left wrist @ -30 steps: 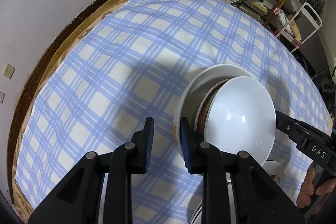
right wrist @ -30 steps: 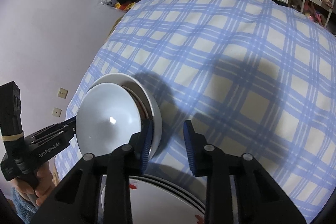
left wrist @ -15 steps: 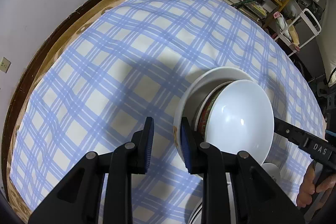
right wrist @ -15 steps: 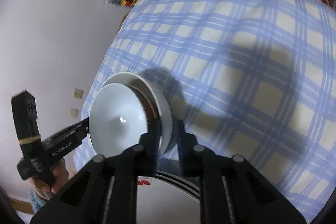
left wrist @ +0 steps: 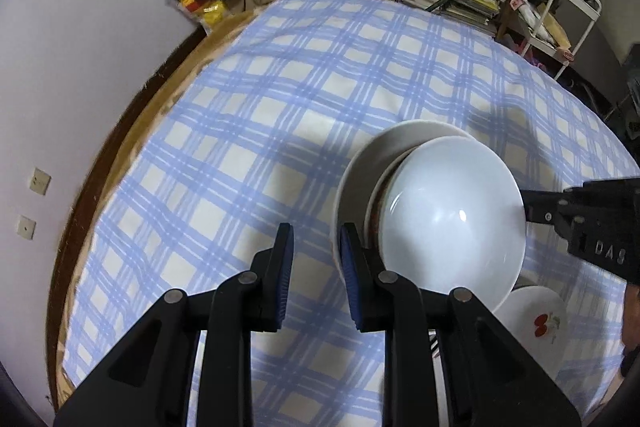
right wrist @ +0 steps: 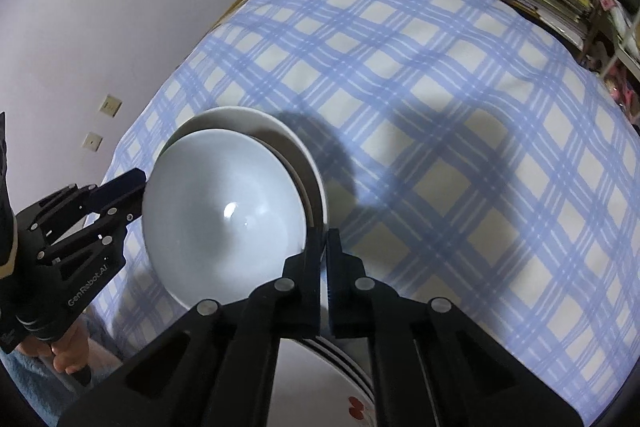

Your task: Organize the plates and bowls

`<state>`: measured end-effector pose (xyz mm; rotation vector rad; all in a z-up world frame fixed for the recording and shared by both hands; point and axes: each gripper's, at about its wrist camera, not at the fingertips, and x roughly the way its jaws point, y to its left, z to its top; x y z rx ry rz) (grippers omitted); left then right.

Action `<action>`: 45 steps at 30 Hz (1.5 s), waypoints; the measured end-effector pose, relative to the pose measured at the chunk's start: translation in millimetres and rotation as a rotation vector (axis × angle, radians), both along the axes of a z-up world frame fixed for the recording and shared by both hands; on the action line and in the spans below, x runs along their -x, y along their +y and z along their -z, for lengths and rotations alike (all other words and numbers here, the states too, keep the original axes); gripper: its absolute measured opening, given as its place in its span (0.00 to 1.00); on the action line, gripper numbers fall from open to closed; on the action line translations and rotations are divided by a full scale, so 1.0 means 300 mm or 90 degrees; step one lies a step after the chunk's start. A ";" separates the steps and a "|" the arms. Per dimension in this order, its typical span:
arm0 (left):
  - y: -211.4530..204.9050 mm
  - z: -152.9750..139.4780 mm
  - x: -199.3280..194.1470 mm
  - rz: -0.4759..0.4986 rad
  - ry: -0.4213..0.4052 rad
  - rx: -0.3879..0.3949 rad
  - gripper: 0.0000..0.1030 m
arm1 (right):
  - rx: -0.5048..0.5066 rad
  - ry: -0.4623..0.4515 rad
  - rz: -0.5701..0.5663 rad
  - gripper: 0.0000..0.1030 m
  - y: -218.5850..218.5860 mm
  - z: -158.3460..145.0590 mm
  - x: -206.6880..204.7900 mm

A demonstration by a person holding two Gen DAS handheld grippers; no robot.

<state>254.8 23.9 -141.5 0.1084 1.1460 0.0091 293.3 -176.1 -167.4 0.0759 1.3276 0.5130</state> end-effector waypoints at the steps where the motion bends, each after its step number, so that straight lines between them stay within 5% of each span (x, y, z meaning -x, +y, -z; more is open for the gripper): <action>1: 0.002 -0.003 0.001 0.003 -0.003 -0.003 0.23 | 0.002 -0.011 0.000 0.06 0.003 -0.008 -0.004; 8: 0.047 0.036 -0.026 -0.016 0.036 0.062 0.24 | 0.048 -0.038 -0.032 0.06 0.065 -0.025 -0.054; 17: 0.053 0.066 -0.049 -0.023 0.047 0.080 0.25 | 0.077 -0.008 -0.053 0.07 0.090 0.010 -0.083; 22: 0.085 0.077 -0.061 -0.042 0.065 0.125 0.20 | 0.036 0.012 -0.020 0.08 0.065 0.022 -0.086; 26: 0.082 0.088 -0.065 -0.041 0.070 0.152 0.05 | 0.002 0.023 0.011 0.09 0.044 0.039 -0.081; 45: 0.163 0.099 -0.079 -0.094 0.092 0.276 0.06 | 0.060 -0.004 0.064 0.10 0.090 0.007 -0.052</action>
